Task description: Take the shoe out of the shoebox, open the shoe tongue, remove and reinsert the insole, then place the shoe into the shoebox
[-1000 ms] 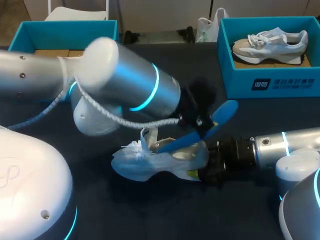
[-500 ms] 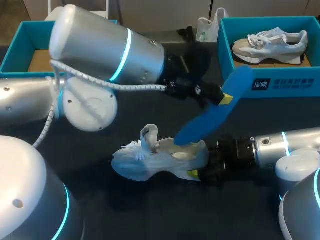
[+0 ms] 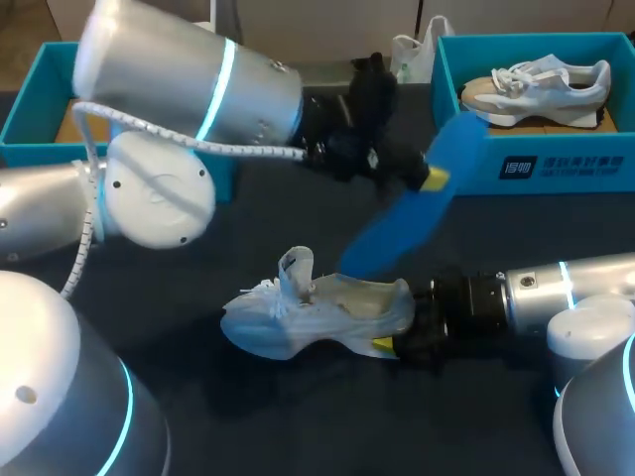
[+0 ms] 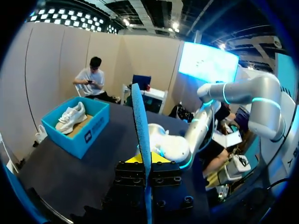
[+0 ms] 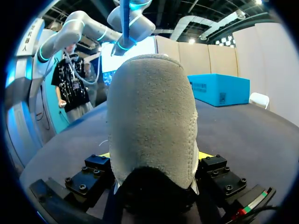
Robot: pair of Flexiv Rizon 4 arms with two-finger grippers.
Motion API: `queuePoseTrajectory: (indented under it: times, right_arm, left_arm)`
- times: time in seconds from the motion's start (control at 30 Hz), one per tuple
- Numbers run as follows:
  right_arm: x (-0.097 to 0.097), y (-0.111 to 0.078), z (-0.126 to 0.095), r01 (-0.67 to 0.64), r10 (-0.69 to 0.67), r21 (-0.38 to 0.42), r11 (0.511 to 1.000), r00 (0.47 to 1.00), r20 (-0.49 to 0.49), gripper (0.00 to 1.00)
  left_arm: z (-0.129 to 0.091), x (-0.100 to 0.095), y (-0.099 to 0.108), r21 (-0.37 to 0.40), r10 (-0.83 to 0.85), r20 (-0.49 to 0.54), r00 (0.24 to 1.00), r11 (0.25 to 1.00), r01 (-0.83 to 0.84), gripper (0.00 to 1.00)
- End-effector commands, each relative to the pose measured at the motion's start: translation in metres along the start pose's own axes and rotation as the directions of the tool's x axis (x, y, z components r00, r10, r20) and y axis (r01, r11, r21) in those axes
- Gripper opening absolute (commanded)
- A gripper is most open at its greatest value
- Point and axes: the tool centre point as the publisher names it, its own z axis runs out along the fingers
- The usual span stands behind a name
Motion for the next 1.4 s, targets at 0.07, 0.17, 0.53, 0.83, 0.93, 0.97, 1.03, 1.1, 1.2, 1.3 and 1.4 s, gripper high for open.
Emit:
queuePoseTrajectory:
  times: [0.07,0.17,0.53,0.83,0.93,0.97,1.03,1.1,1.2,1.3,1.4]
  right_arm:
    - [0.001,0.001,0.001,0.0,0.0,0.005,1.0,1.0,0.002,0.0]
    - [0.001,0.001,0.001,0.0,0.0,0.005,1.0,1.0,0.002,0.0]
    - [0.001,0.001,0.001,0.0,0.0,0.005,1.0,1.0,0.002,0.0]
    - [0.001,0.001,0.001,0.0,0.0,0.005,1.0,1.0,0.002,0.0]
    - [0.001,0.001,0.001,0.0,0.0,0.005,1.0,1.0,0.002,0.0]
    - [0.001,0.001,0.001,0.0,0.0,0.005,1.0,1.0,0.002,0.0]
    - [0.001,0.001,0.001,0.0,0.0,0.005,1.0,1.0,0.002,0.0]
    - [0.001,0.001,0.001,0.0,0.0,0.005,1.0,1.0,0.002,0.0]
    - [0.001,0.001,0.001,0.0,0.0,0.005,1.0,1.0,0.002,0.0]
    - [0.001,0.001,0.001,0.0,0.0,0.005,1.0,1.0,0.002,0.0]
    - [0.001,0.001,0.001,0.0,0.0,0.005,1.0,1.0,0.002,0.0]
  left_arm:
    - [-0.052,0.011,-0.013,0.117,-0.013,0.008,1.0,0.993,0.012,0.0]
    - [-0.078,0.018,-0.022,0.186,-0.016,0.007,1.0,0.982,0.014,0.0]
    - [-0.145,0.024,-0.054,0.325,-0.017,-0.111,0.994,0.944,0.053,0.0]
    - [-0.145,0.024,-0.054,0.325,-0.017,-0.111,0.994,0.944,0.053,0.0]
    - [-0.152,0.026,-0.053,0.336,-0.016,-0.115,0.993,0.94,0.054,0.0]
    - [-0.159,0.028,-0.052,0.345,-0.021,-0.114,0.993,0.937,0.059,0.0]
    - [-0.174,0.03,-0.051,0.37,-0.038,-0.133,0.99,0.925,0.085,0.0]
    - [-0.187,0.038,-0.051,0.386,-0.037,-0.136,0.99,0.918,0.087,0.0]
    - [-0.201,0.049,-0.052,0.383,-0.069,-0.167,0.983,0.915,0.13,0.0]
    - [-0.208,0.06,-0.056,0.345,-0.089,-0.171,0.981,0.927,0.144,0.0]
    - [-0.208,0.06,-0.056,0.345,-0.089,-0.171,0.981,0.927,0.144,0.0]
